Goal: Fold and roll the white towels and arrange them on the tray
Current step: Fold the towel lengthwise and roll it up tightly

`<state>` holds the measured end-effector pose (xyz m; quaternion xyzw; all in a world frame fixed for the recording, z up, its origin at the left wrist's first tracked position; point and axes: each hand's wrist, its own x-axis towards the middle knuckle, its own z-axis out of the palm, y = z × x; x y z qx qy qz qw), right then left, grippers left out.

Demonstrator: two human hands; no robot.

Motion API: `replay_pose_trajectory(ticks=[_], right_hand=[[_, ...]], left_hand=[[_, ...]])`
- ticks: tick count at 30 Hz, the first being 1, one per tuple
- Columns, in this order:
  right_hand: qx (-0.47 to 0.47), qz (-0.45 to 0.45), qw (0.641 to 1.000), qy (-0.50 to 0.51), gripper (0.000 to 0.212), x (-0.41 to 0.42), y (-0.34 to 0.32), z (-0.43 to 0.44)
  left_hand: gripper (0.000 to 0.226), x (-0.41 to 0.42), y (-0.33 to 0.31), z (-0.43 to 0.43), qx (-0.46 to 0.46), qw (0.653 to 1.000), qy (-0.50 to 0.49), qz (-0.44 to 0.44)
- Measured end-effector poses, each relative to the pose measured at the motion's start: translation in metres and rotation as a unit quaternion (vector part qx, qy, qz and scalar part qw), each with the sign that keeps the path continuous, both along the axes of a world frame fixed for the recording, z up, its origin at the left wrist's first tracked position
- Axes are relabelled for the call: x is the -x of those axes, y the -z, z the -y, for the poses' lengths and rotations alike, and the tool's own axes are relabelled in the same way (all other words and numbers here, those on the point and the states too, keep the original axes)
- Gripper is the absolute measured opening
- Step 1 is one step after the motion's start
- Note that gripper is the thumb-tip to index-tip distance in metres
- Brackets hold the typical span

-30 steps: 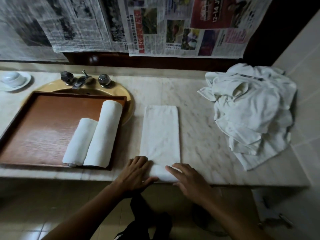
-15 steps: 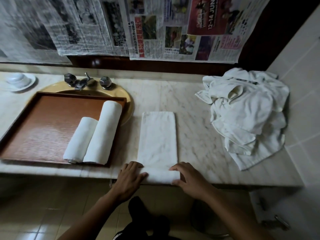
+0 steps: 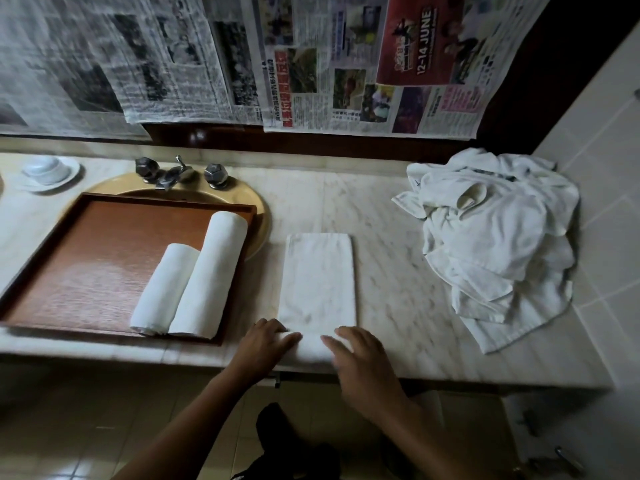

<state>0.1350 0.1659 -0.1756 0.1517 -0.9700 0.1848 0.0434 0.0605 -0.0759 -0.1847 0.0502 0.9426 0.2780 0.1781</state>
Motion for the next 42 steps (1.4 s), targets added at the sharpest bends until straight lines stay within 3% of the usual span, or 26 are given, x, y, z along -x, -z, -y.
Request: replay_pose_trajectory(ticks=[2,5,9,11,18,24,31,36,42], right_hand=[[-0.042,-0.003,0.999,-0.015,0.056,-0.005,0.009,0.006],[-0.075,0.028,0.997,-0.012,0.075,-0.004,0.015,0.005],[-0.078,0.038,0.996,-0.013,0.077,0.004,0.011,0.004],[-0.081,0.045,0.996,-0.009,0.073,0.007,0.009,0.003],[-0.111,0.081,0.99,-0.023,0.082,0.029,-0.002,-0.002],[-0.118,0.101,0.987,-0.034,0.08,0.031,-0.008,-0.005],[-0.112,0.124,0.984,-0.069,0.073,0.004,-0.007,-0.014],[-0.092,0.184,0.978,-0.04,0.066,0.009,-0.015,-0.009],[-0.027,0.006,0.999,0.028,0.052,-0.006,-0.014,0.017]], left_hand=[[0.043,0.0,-0.002,-0.005,-0.046,0.996,-0.071,-0.012],[0.049,-0.006,-0.008,-0.012,-0.046,0.992,-0.109,-0.035],[0.056,-0.027,-0.015,-0.021,0.041,0.972,0.0,-0.229],[0.058,-0.032,-0.01,-0.027,0.053,0.959,0.084,-0.264],[0.077,-0.01,0.006,-0.017,0.107,0.957,0.186,-0.196],[0.077,-0.006,-0.011,-0.009,0.111,0.955,0.217,-0.169],[0.091,-0.039,-0.022,-0.011,0.047,0.983,0.153,-0.092],[0.098,-0.03,-0.019,-0.017,0.055,0.986,0.141,-0.073],[0.083,-0.015,-0.012,-0.02,0.071,0.988,0.125,-0.06]])
